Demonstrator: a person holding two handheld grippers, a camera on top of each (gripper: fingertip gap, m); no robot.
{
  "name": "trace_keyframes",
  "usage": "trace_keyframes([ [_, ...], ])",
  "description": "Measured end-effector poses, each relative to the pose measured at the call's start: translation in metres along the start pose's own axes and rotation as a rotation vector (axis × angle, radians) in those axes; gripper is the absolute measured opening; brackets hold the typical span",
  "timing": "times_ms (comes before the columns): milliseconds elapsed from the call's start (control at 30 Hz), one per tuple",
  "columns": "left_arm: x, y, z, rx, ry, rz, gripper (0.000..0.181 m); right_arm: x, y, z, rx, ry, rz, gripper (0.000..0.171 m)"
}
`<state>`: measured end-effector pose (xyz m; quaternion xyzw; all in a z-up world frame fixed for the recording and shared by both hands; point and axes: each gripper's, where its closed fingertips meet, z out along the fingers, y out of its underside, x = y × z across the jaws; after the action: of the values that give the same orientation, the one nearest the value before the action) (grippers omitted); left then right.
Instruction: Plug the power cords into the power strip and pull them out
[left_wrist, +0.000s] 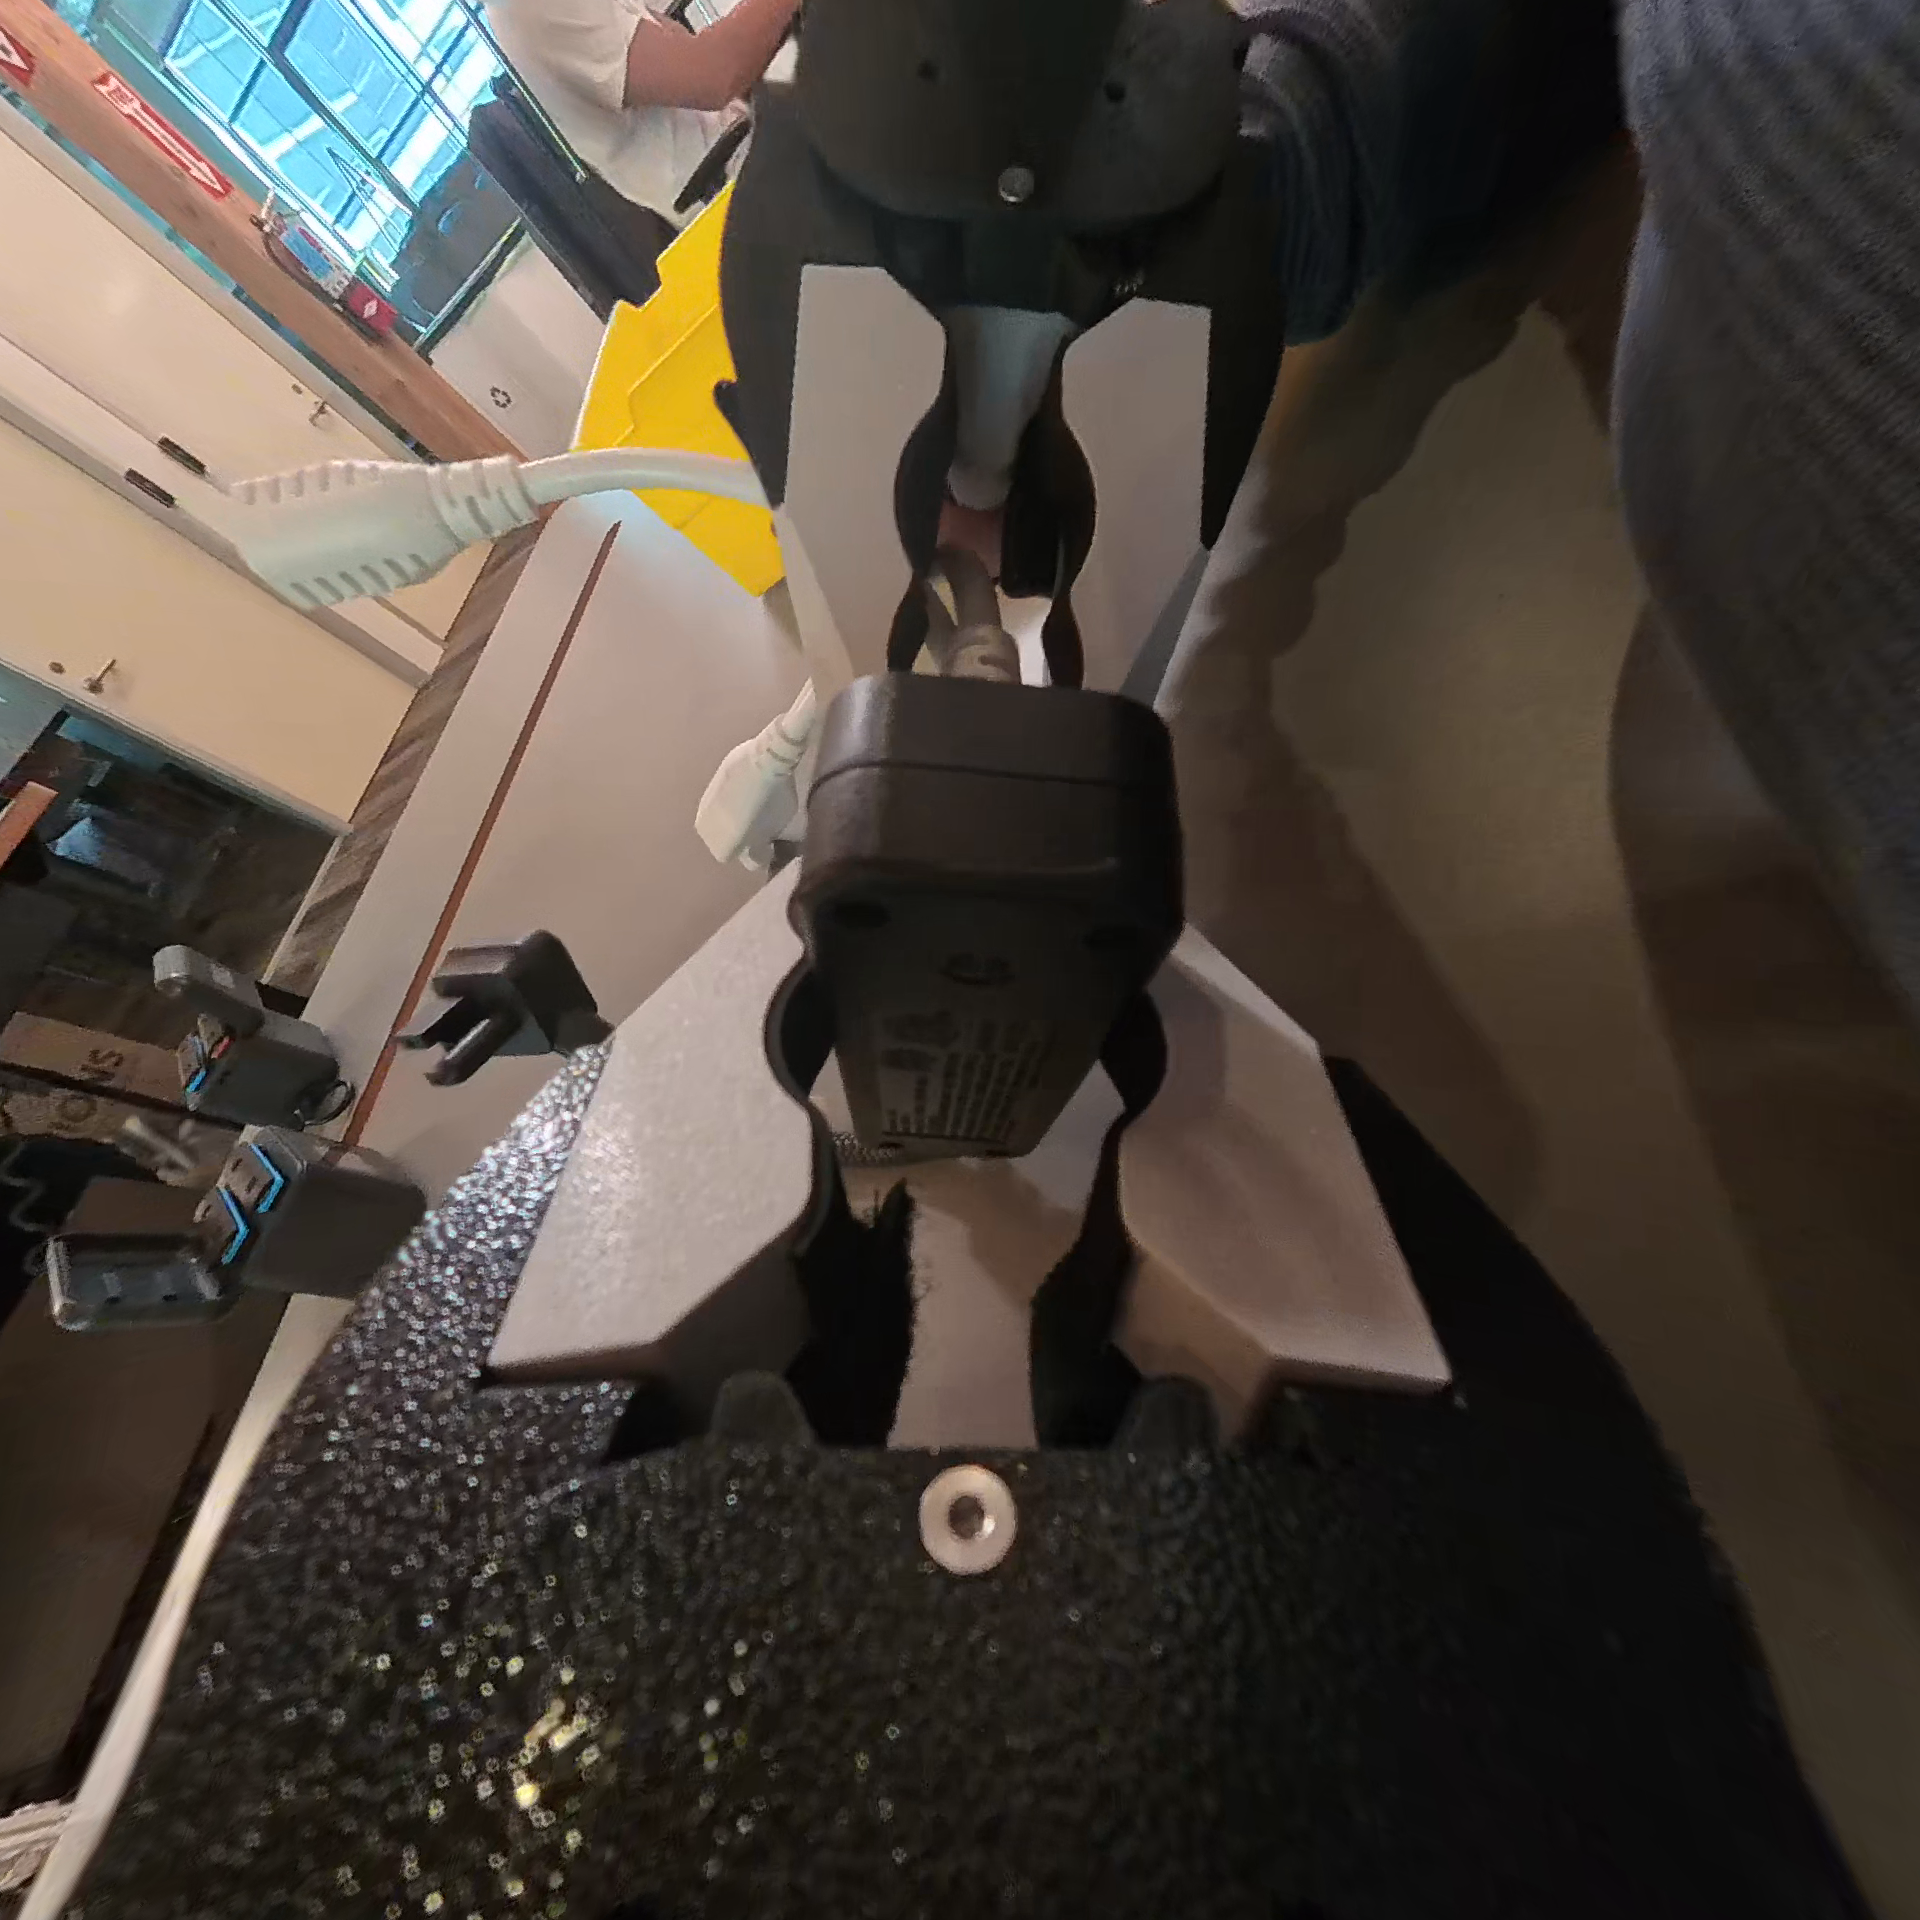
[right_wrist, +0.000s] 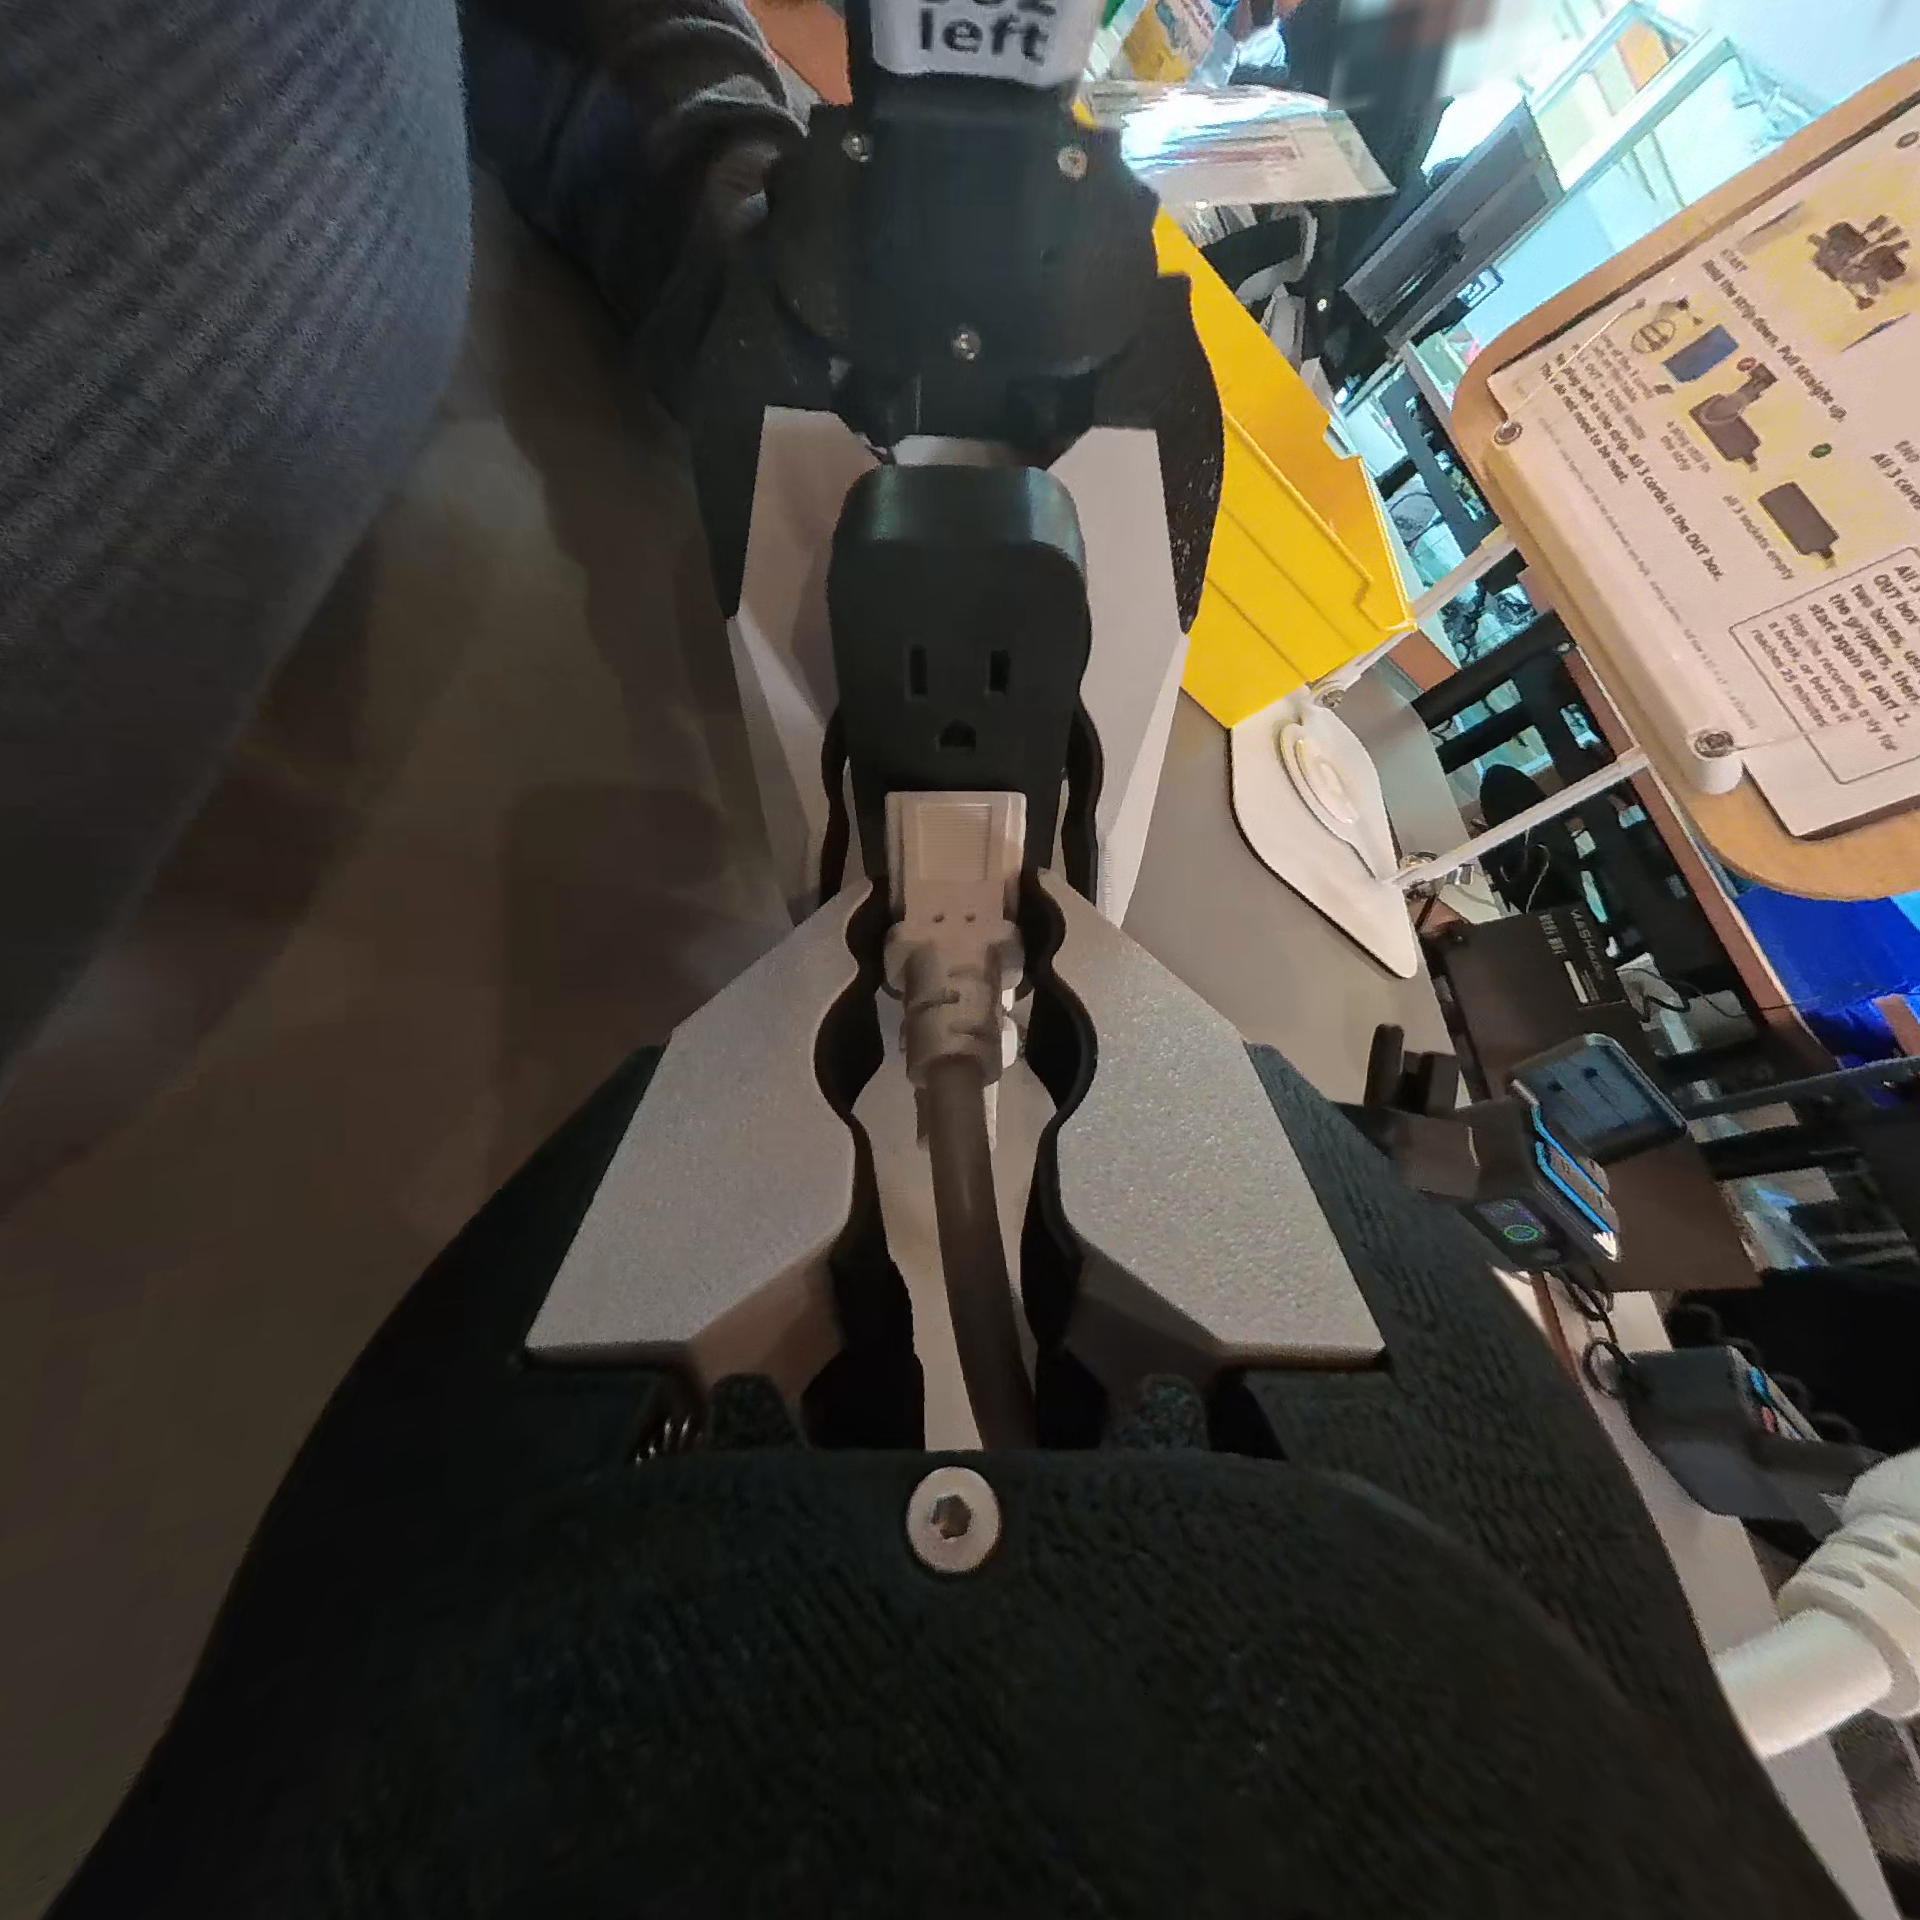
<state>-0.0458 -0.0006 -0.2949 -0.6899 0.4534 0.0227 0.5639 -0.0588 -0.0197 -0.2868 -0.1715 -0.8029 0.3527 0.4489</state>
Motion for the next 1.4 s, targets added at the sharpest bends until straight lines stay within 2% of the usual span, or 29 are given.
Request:
trace_keyframes([
  [533, 0.013, 0.005, -0.001, -0.004, -0.013, 0.070, 0.052, -0.014, 0.005, -0.003, 0.008, 0.021, -0.057, 0.024],
  [567, 0.009, 0.006, -0.004, 0.008, -0.023, 0.059, 0.045, -0.011, 0.006, -0.006, 0.006, 0.031, -0.053, 0.023],
  [600, 0.007, 0.004, -0.006, 0.039, -0.012, 0.010, 0.044, -0.010, 0.009, -0.008, 0.008, 0.022, -0.018, 0.024],
  [833, 0.007, 0.001, -0.003, 0.064, -0.037, 0.079, 0.043, -0.007, 0.012, -0.008, 0.000, 0.028, -0.060, 0.023],
  [900, 0.003, -0.003, 0.000, 0.068, -0.051, 0.064, 0.044, -0.004, 0.012, -0.006, 0.004, 0.036, -0.043, 0.022],
  [967, 0.009, -0.009, 0.006, 0.045, -0.054, 0.136, 0.054, -0.008, 0.011, -0.002, -0.015, 0.038, -0.098, 0.023],
  [1000, 0.009, -0.005, 0.008, 0.018, -0.075, 0.183, 0.049, -0.010, 0.011, -0.001, -0.027, 0.036, -0.113, 0.022],
  [1400, 0.018, 0.002, 0.000, -0.007, -0.046, 0.141, 0.053, -0.019, 0.005, -0.003, 0.000, 0.031, -0.098, 0.024],
])
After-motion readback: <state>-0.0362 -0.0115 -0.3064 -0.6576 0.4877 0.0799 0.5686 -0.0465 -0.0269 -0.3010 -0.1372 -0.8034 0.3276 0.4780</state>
